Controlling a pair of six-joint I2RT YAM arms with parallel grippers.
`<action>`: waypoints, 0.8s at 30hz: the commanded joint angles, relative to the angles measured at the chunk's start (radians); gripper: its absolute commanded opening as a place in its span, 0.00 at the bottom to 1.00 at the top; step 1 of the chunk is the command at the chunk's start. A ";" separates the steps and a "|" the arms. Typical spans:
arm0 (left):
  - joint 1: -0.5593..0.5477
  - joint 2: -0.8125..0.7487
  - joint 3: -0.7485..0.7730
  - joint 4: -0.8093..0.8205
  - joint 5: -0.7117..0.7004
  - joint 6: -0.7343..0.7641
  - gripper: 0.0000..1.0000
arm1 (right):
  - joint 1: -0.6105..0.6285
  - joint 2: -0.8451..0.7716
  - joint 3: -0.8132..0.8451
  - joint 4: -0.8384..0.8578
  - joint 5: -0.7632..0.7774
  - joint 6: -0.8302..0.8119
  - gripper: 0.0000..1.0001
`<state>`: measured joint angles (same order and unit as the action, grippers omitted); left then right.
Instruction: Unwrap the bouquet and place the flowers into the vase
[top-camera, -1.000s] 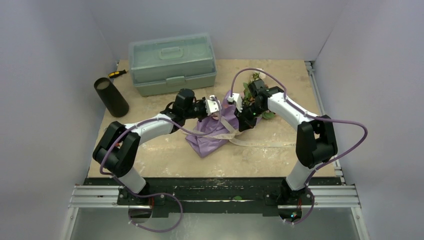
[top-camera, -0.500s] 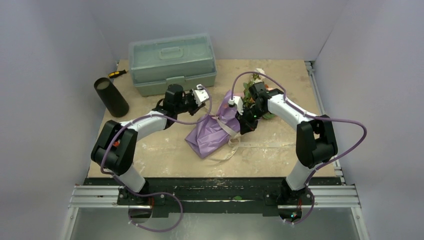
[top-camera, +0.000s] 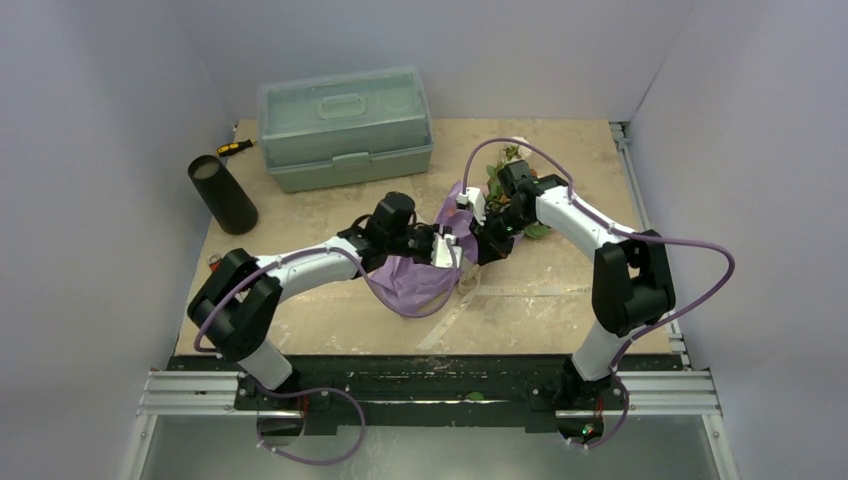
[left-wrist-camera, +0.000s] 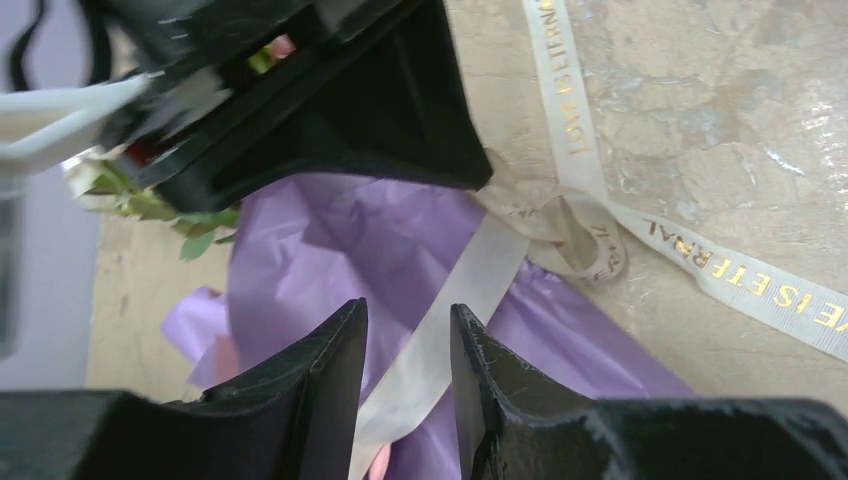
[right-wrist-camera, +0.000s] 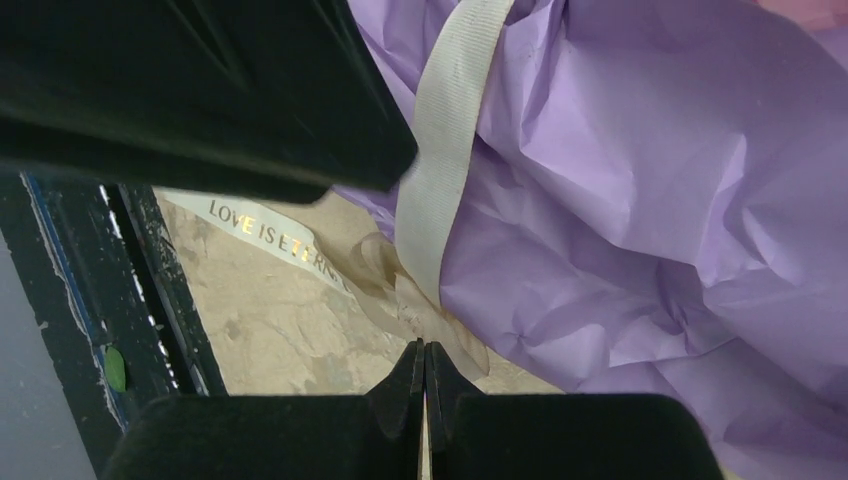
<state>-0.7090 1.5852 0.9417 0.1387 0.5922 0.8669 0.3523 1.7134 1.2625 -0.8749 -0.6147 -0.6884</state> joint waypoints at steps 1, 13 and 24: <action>-0.029 0.078 0.077 -0.048 0.036 0.078 0.37 | -0.004 -0.018 0.042 -0.005 -0.032 0.006 0.00; -0.056 0.198 0.141 -0.110 -0.051 0.145 0.28 | -0.005 -0.015 0.043 -0.012 -0.035 -0.003 0.00; 0.079 0.048 0.137 -0.067 -0.037 -0.168 0.02 | -0.008 -0.033 0.008 -0.010 -0.008 -0.018 0.00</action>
<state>-0.7223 1.7279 1.0451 0.0204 0.5213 0.8726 0.3519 1.7134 1.2694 -0.8768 -0.6197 -0.6926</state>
